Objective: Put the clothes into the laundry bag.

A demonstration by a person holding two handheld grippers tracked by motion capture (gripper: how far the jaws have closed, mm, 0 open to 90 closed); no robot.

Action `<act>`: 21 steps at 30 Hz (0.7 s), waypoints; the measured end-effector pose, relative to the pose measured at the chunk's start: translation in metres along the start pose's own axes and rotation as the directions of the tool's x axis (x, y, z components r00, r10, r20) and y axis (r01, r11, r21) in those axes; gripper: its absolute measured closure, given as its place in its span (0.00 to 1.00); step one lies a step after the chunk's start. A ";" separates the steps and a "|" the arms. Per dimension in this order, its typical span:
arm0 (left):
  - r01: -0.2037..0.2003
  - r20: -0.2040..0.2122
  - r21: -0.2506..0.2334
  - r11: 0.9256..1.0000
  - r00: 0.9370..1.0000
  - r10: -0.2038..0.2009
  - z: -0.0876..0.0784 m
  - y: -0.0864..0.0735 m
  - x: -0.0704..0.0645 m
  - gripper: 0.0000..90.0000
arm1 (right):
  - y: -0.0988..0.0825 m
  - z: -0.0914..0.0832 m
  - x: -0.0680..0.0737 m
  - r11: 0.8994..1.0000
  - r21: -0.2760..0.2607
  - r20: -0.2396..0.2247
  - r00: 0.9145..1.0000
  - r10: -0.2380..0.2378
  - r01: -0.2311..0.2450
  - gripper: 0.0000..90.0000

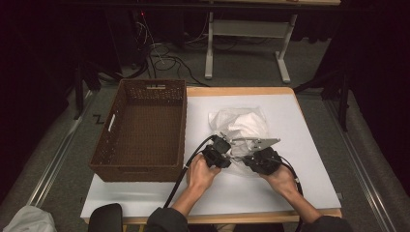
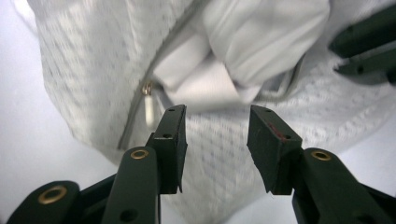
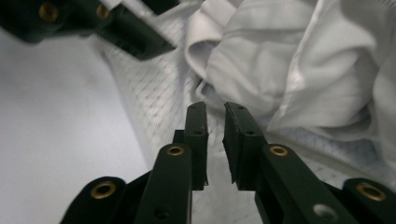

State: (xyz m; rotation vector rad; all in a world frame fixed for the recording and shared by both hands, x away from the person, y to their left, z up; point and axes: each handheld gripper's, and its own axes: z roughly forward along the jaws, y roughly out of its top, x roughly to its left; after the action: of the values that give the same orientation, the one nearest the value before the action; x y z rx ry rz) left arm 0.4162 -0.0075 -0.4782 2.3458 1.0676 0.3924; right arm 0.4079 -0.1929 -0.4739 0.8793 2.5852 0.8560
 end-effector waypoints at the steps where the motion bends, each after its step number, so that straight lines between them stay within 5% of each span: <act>1: 0.010 0.000 0.015 1.000 1.000 -0.010 0.003 -0.001 0.001 0.62 | 0.001 0.000 0.000 1.000 -0.005 0.009 1.000 0.001 -0.001 0.85; 5: 0.043 -0.005 0.047 0.998 0.999 -0.043 0.017 -0.004 0.005 0.64 | 0.012 0.001 -0.002 0.999 -0.032 0.047 0.999 0.012 -0.010 0.79; 7: 0.071 0.014 0.033 0.997 0.997 -0.071 0.018 -0.007 0.010 0.71 | 0.018 0.005 -0.002 0.999 -0.036 0.053 0.998 0.015 -0.013 0.78; 12: 0.056 0.008 0.030 0.998 0.998 -0.056 0.016 -0.012 0.013 0.98 | 0.028 0.021 0.002 1.000 0.003 0.065 0.998 -0.010 0.010 0.76; 17: 0.027 -0.018 0.022 0.999 0.999 -0.027 0.011 -0.015 0.008 1.00 | 0.032 0.033 0.003 0.999 0.039 0.081 0.997 -0.017 0.014 0.76; 21: 0.013 -0.025 -0.031 0.999 1.000 -0.014 -0.010 -0.022 0.007 1.00 | 0.030 0.040 -0.002 0.998 0.055 0.087 0.996 0.007 -0.012 0.76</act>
State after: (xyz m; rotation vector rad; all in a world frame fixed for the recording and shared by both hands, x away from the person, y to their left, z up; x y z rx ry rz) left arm 0.4028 0.0131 -0.4826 2.3112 1.0814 0.4317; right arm 0.4405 -0.1570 -0.4865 0.9241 2.5429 0.7351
